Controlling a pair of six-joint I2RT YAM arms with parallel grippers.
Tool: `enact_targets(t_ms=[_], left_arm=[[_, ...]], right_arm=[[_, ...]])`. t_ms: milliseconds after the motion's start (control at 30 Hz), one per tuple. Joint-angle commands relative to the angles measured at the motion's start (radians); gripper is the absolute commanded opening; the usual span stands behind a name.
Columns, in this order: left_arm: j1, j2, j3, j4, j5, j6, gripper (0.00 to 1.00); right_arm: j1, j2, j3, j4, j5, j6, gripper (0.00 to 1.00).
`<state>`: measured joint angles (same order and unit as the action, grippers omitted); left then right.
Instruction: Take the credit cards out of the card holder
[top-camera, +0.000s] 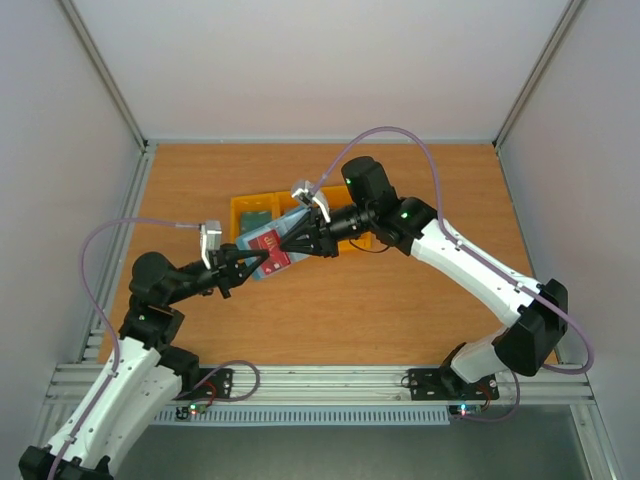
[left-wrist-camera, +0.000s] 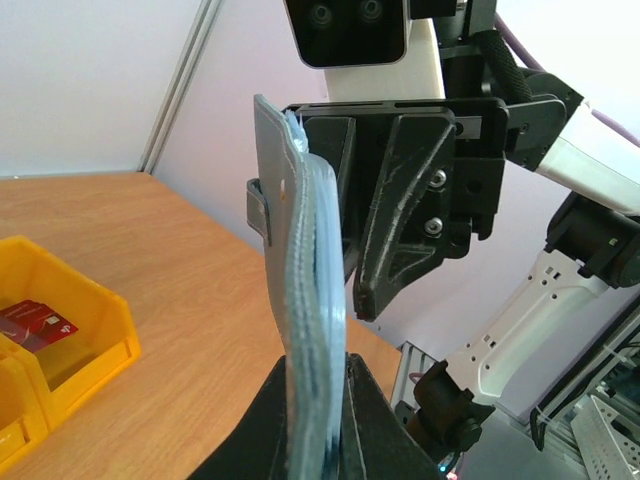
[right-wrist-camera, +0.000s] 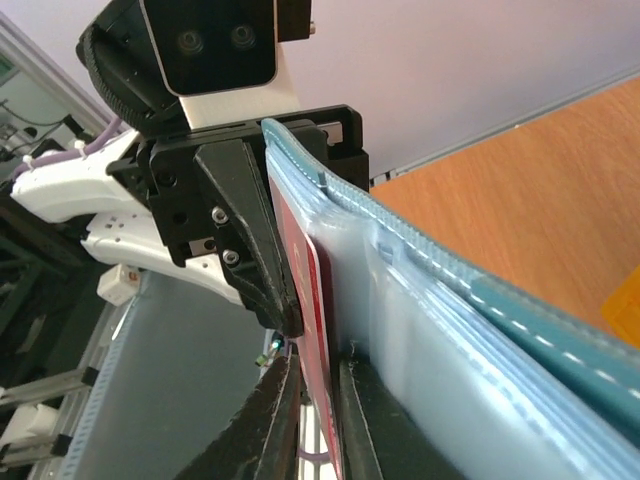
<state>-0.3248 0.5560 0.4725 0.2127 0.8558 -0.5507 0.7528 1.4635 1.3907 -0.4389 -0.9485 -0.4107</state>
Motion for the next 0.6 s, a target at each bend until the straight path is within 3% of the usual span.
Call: enact_targets(t_ms=[0,100,333,467,567], left_arm=[[-0.006,-0.011,0.003,0.124,0.070,0.002,0.00],[-0.007,-0.015,0.002,0.124,0.072,-0.003,0.00],[-0.011,-0.024,-0.014,0.128,0.081,-0.016,0.00],[-0.021,-0.021,-0.012,0.145,0.089,-0.019,0.00],[-0.026,-0.021,-0.011,0.144,0.093,-0.020,0.00]], right_arm=[[0.020,0.027,0.031,-0.026,-0.073,-0.026,0.10],[0.020,0.016,0.029,-0.023,-0.097,-0.027,0.02],[0.015,0.001,0.045,-0.066,-0.036,-0.028,0.01],[0.018,0.048,0.084,-0.081,-0.046,-0.005,0.12],[0.025,0.058,0.077,-0.029,-0.096,0.021,0.12]])
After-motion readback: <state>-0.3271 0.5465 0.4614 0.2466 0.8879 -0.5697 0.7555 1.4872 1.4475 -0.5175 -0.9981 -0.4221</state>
